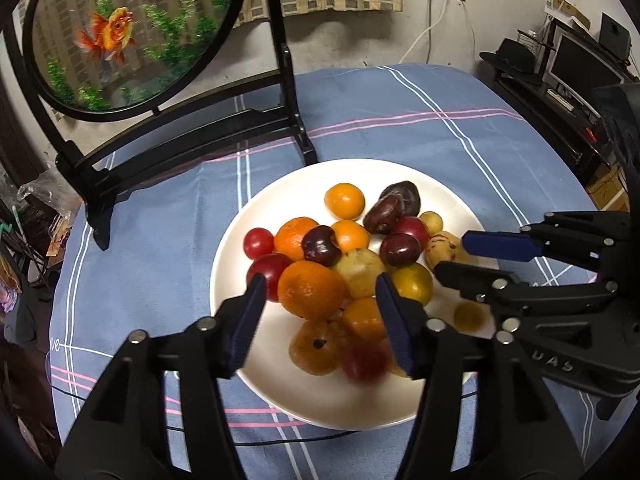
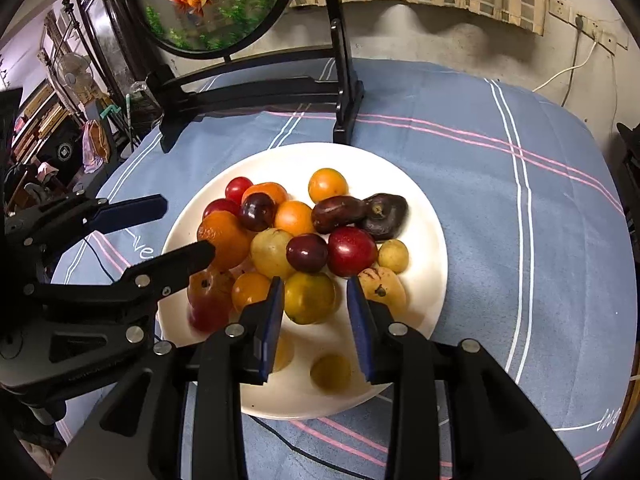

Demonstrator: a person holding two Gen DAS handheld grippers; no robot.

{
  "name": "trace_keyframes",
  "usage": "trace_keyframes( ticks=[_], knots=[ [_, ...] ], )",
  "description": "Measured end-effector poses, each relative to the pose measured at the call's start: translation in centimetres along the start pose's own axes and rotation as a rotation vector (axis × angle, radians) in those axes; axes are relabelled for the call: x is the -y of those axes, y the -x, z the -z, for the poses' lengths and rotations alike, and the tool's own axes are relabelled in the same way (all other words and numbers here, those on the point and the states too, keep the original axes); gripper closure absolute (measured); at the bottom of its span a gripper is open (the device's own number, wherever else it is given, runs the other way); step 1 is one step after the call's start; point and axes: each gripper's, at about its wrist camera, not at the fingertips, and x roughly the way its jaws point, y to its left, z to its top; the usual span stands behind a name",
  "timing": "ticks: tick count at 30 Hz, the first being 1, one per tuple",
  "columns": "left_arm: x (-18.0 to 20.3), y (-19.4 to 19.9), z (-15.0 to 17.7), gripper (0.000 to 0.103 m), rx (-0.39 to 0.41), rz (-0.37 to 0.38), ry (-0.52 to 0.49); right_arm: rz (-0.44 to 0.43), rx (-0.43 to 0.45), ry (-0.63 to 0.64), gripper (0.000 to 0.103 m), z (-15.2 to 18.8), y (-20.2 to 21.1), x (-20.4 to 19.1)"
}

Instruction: Organize fruits

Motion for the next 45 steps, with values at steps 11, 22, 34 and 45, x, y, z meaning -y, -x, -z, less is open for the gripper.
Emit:
trace_keyframes(
  ticks=[11,22,34,45],
  knots=[
    [-0.5,4.8,-0.3,0.006,0.14,-0.067,0.017,-0.053,0.12,-0.026,0.07,0.9,6.1,-0.6],
    [-0.4,14.1,-1.1,0.003,0.34,-0.059,0.079,-0.029,0.304,-0.028,0.035,4.8,13.7,-2.9],
    [1.1,19.3,-0.1,0.002,0.423,-0.041,0.065,-0.024,0.316,-0.039,0.035,8.3,16.4,-4.3],
    [0.1,19.0,0.6,0.002,0.363,-0.084,0.154,-0.031,0.283,-0.04,0.035,10.0,16.0,-5.0]
  ],
)
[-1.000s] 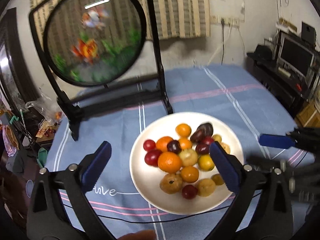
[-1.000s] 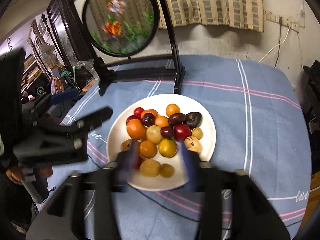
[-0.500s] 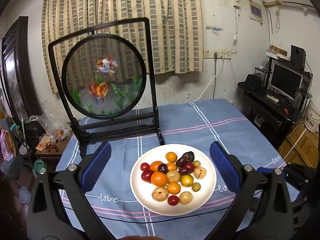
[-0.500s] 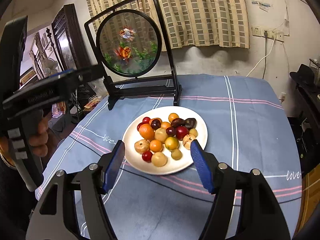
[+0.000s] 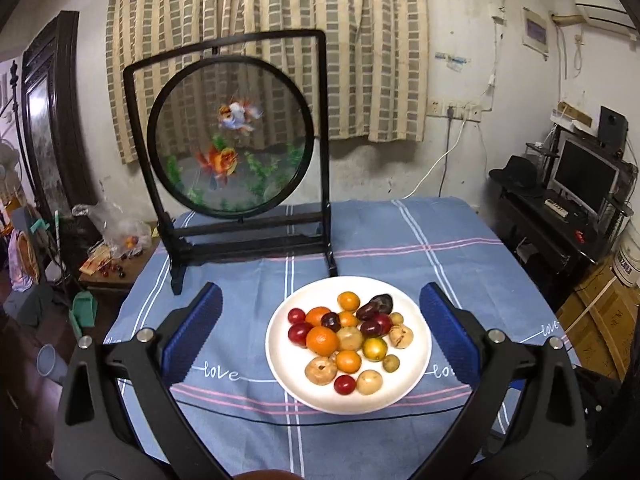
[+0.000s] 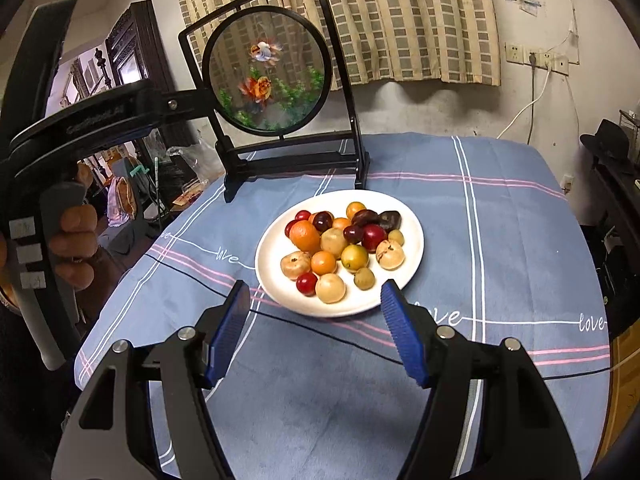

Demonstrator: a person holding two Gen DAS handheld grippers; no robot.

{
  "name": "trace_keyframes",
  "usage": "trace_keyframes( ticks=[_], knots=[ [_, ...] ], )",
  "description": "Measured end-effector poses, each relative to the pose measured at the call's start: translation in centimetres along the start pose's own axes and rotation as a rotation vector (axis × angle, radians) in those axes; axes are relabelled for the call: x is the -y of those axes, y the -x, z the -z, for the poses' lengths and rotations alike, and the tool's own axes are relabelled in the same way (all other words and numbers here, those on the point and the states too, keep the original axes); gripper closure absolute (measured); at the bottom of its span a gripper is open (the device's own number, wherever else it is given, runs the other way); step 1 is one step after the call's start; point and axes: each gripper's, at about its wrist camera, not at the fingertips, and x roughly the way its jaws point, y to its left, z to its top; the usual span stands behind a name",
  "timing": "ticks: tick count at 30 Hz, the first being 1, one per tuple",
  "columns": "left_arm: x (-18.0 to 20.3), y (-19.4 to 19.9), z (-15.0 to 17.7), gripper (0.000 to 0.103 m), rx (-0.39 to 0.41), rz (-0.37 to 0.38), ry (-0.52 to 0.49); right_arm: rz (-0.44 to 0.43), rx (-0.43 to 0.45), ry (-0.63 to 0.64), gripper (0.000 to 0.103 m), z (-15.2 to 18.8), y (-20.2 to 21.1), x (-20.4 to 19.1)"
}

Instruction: Organize fruits

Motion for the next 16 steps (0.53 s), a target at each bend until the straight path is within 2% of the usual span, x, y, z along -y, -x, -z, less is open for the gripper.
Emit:
trace_keyframes(
  ticks=[4,9,12,16],
  knots=[
    [-0.5,-0.5,0.1,0.002,-0.033,-0.022,0.014,0.01,-0.006,0.013,0.034,0.1,-0.1,-0.3],
    [-0.5,-1.0,0.4,0.002,-0.06,-0.046,-0.007,0.106,-0.013,0.062,0.027,0.2,-0.7,-0.7],
    [-0.4,-0.8,0.4,0.002,-0.052,-0.066,-0.014,0.104,-0.023,0.058,0.027,0.4,-1.1,-0.5],
    [-0.7,-0.5,0.3,0.002,-0.054,-0.055,0.004,0.106,-0.034,0.068,0.027,0.5,-1.3,-0.6]
  ],
)
